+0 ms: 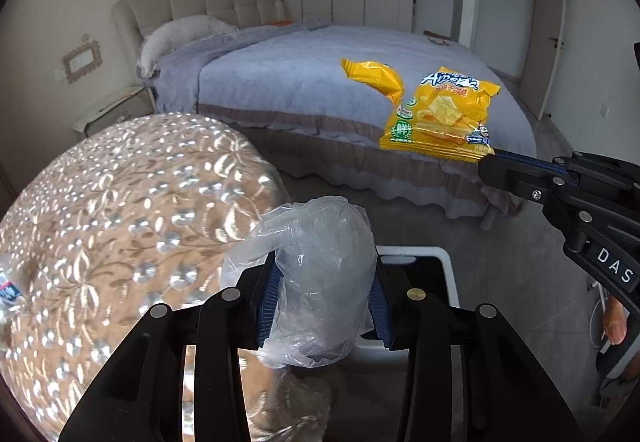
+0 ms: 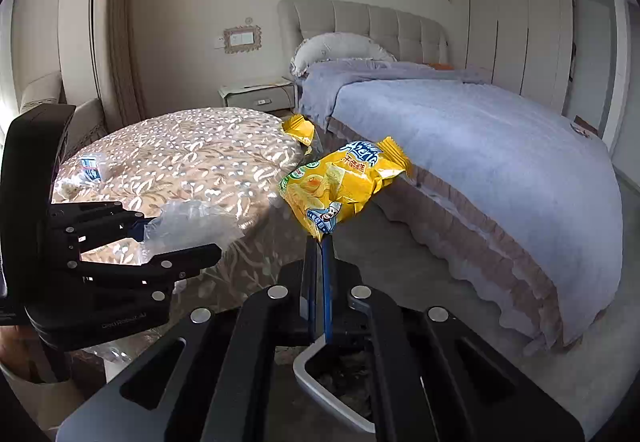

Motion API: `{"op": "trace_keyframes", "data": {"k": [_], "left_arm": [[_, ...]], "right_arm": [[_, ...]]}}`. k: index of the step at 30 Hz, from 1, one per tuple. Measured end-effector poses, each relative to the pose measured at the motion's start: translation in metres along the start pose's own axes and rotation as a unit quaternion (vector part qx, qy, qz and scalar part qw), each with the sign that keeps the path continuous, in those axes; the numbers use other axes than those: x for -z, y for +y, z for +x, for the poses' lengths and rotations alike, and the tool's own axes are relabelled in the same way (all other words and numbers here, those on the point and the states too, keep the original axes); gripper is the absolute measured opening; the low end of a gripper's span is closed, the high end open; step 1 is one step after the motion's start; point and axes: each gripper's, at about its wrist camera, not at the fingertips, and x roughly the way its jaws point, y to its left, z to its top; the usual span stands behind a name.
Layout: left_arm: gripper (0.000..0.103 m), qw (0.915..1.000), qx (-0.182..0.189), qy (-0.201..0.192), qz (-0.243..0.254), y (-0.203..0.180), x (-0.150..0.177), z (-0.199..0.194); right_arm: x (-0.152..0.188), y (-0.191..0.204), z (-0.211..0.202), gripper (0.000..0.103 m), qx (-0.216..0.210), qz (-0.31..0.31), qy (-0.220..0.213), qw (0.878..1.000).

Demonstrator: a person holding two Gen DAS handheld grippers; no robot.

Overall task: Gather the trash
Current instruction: 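Carry the chip bag and clear bag over the bin and release both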

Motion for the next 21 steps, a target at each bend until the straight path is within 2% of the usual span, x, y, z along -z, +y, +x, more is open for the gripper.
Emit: {"op": "trace_keyframes", "data": {"k": [5, 10, 14, 21], "left_arm": [[0.039, 0.9994, 0.013, 0.026, 0.016, -0.022, 0.004, 0.033], [0.039, 0.9981, 0.022, 0.034, 0.046, -0.045, 0.008, 0.060], [0.039, 0.9960, 0.035, 0.059, 0.058, -0.060, 0.013, 0.085], [0.039, 0.9922, 0.043, 0.086, 0.079, -0.080, 0.019, 0.114]], "right_arm": [[0.017, -0.015, 0.018, 0.004, 0.006, 0.022, 0.023, 0.999], [0.030, -0.035, 0.033, 0.004, 0.012, 0.041, 0.044, 0.998], [0.043, -0.055, 0.043, 0.004, 0.018, 0.053, 0.060, 0.997], [0.060, -0.076, 0.061, 0.004, 0.015, 0.073, 0.085, 0.994]]}}
